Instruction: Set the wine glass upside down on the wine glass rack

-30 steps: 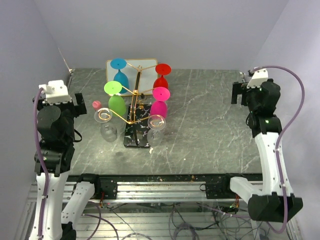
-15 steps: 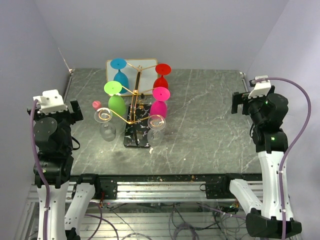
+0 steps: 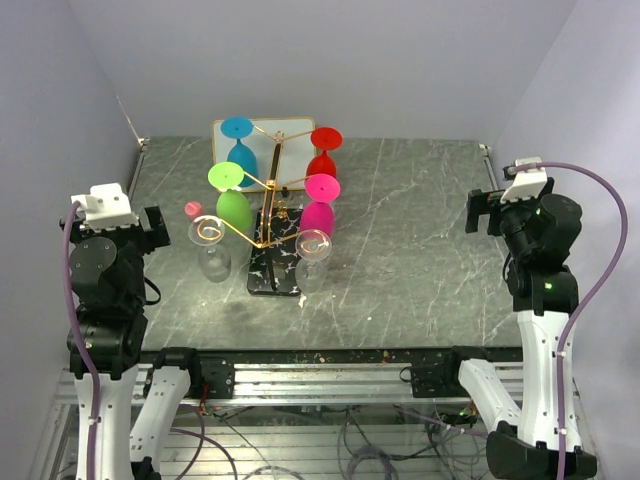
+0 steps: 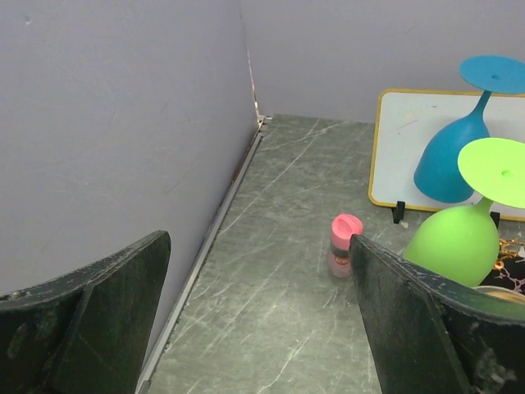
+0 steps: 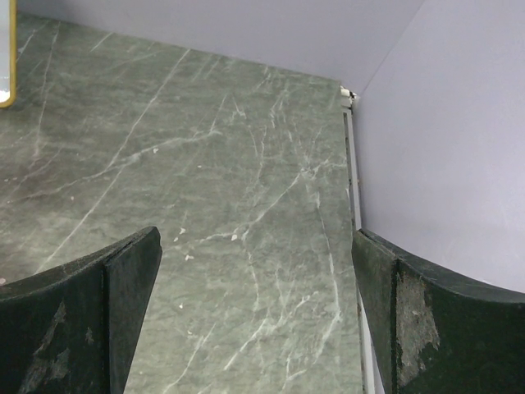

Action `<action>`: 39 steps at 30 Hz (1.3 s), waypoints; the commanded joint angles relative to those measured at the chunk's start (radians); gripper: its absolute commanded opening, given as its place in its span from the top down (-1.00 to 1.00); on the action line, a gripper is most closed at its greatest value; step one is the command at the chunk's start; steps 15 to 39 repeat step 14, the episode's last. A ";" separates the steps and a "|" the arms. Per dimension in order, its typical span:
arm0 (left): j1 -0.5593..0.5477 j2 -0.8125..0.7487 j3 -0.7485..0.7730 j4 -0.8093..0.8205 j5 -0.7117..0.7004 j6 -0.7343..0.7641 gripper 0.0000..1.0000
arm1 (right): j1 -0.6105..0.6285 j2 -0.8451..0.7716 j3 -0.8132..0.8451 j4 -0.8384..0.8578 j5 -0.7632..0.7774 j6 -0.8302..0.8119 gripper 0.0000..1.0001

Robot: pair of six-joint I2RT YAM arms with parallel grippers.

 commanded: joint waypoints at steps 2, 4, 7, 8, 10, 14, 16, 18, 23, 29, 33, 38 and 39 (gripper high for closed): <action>0.012 -0.006 -0.019 0.002 0.016 -0.002 -1.00 | -0.008 -0.003 -0.018 -0.002 0.006 0.002 -1.00; 0.012 -0.008 -0.021 0.004 0.018 -0.001 -1.00 | -0.008 -0.003 -0.018 0.000 0.011 0.001 -1.00; 0.012 -0.005 -0.023 0.005 0.014 0.000 -1.00 | -0.008 -0.003 -0.014 -0.002 0.020 0.000 -1.00; 0.012 -0.006 -0.024 0.006 0.015 0.001 -1.00 | -0.008 -0.002 -0.016 -0.002 0.020 -0.001 -1.00; 0.012 -0.005 -0.025 0.008 0.018 0.002 -1.00 | -0.010 -0.002 -0.022 0.009 0.037 0.011 -1.00; 0.012 -0.008 -0.029 0.012 0.019 0.003 -1.00 | -0.010 -0.001 -0.022 0.017 0.054 0.014 -1.00; 0.012 -0.008 -0.029 0.012 0.019 0.003 -1.00 | -0.010 -0.001 -0.022 0.017 0.054 0.014 -1.00; 0.012 -0.008 -0.029 0.012 0.019 0.003 -1.00 | -0.010 -0.001 -0.022 0.017 0.054 0.014 -1.00; 0.012 -0.008 -0.029 0.012 0.019 0.003 -1.00 | -0.010 -0.001 -0.022 0.017 0.054 0.014 -1.00; 0.012 -0.008 -0.029 0.012 0.019 0.003 -1.00 | -0.010 -0.001 -0.022 0.017 0.054 0.014 -1.00; 0.012 -0.008 -0.029 0.012 0.019 0.003 -1.00 | -0.010 -0.001 -0.022 0.017 0.054 0.014 -1.00; 0.012 -0.008 -0.029 0.012 0.019 0.003 -1.00 | -0.010 -0.001 -0.022 0.017 0.054 0.014 -1.00; 0.012 -0.008 -0.029 0.012 0.019 0.003 -1.00 | -0.010 -0.001 -0.022 0.017 0.054 0.014 -1.00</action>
